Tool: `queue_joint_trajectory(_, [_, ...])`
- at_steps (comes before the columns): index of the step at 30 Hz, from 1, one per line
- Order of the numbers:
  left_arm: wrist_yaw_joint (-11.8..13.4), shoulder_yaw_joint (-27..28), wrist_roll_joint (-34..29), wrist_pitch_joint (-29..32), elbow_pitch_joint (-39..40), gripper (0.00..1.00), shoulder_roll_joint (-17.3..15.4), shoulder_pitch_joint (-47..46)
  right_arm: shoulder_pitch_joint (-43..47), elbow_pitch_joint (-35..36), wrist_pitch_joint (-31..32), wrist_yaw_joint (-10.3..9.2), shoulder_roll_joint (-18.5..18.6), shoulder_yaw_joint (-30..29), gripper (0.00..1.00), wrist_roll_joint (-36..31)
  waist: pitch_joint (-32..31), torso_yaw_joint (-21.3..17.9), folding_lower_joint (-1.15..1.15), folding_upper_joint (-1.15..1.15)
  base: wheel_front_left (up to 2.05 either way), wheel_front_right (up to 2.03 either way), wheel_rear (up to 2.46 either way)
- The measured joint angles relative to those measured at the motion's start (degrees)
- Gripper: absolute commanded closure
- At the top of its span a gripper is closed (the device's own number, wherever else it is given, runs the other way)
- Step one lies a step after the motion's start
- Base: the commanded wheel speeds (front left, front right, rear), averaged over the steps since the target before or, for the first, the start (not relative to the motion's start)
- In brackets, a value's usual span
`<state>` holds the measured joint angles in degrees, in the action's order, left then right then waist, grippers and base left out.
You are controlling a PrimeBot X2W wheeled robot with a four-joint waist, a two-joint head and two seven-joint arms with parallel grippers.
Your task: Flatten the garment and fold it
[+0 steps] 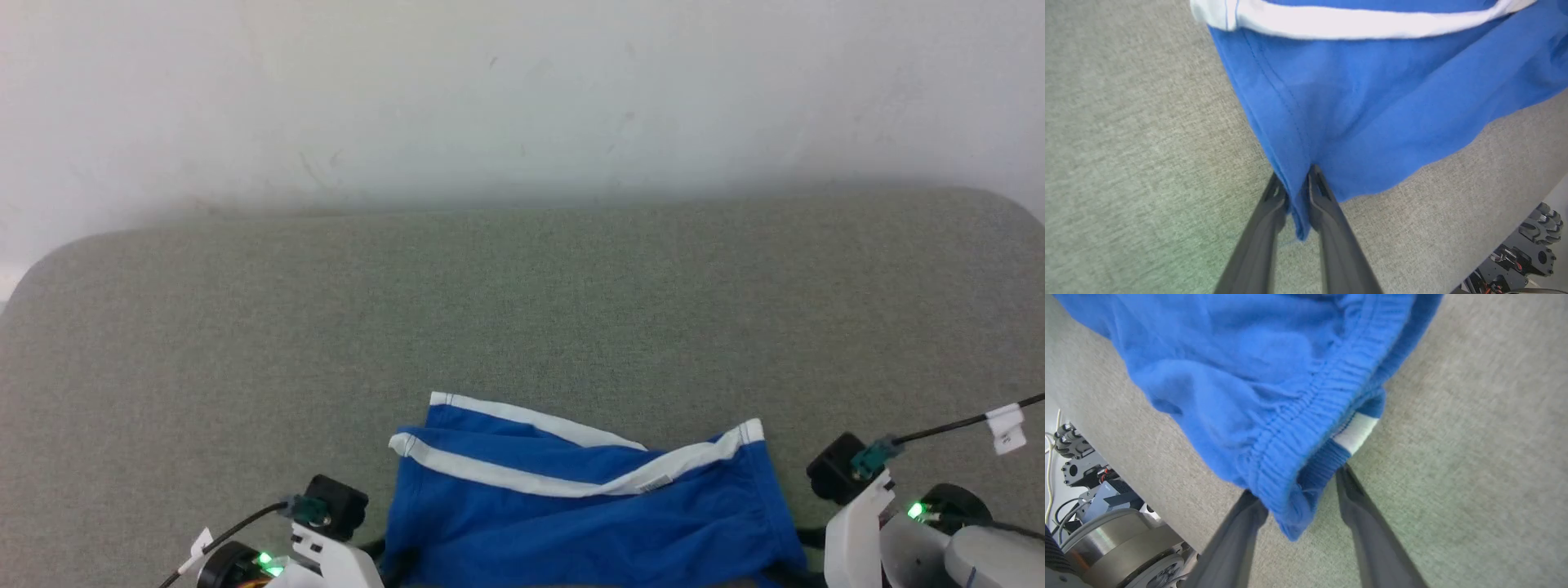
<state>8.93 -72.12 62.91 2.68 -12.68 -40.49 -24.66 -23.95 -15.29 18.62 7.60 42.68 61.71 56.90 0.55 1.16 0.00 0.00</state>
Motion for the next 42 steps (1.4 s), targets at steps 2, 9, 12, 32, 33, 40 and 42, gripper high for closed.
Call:
queue_joint_trajectory(2, [1.57, 0.69, -0.81, -2.65, -0.11, 0.00, 0.07, 0.24, -0.02, 1.78, 0.04, -0.01, 0.70, -1.54, 0.00, -0.04, -0.84, -0.10, 0.00, 0.00, 0.00, 0.00, 0.00])
queue_joint_trajectory(9, [9.62, 5.72, -4.53, -14.45, 2.47, 0.00, -0.74, 1.30, -0.68, 13.30, 5.72, -0.01, 6.79, -8.87, 0.00, 1.88, -3.64, -0.44, -0.01, 0.00, 0.00, 0.00, 0.00])
queue_joint_trajectory(12, [13.71, 9.71, -7.43, -17.02, 4.04, 0.00, -0.71, 2.10, -1.66, 16.36, 9.05, -0.01, 8.72, -12.28, 0.00, 2.54, -4.02, -0.40, -0.01, 0.00, 0.00, 0.00, 0.00])
queue_joint_trajectory(32, [22.30, 50.86, -43.57, -17.40, 21.13, 0.00, 14.89, 25.43, 3.97, 1.71, 24.82, -0.05, -6.39, -24.12, 0.00, -3.60, 1.57, 3.68, 0.01, 0.00, 0.00, 0.00, 0.00])
queue_joint_trajectory(33, [21.46, 51.97, -44.28, -17.39, 21.05, 0.00, 15.90, 25.96, 4.50, 0.77, 25.07, -0.05, -7.00, -24.03, 0.00, -4.59, 1.93, 3.88, 0.00, 0.00, 0.00, 0.00, 0.00])
queue_joint_trajectory(40, [14.74, 56.91, -50.26, -17.40, 19.63, 0.00, 21.80, 26.87, 6.49, -2.25, 26.76, -0.08, -9.96, -24.15, 0.00, -6.06, 3.86, 4.93, -0.01, 0.00, 0.00, 0.00, 0.00])
queue_joint_trajectory(42, [13.21, 58.11, -51.55, -17.40, 18.63, 0.00, 23.10, 26.88, 6.41, -2.05, 26.63, -0.08, -10.07, -24.23, 0.74, -6.13, 4.08, 4.86, 0.00, 0.00, 0.00, 0.00, 0.00])
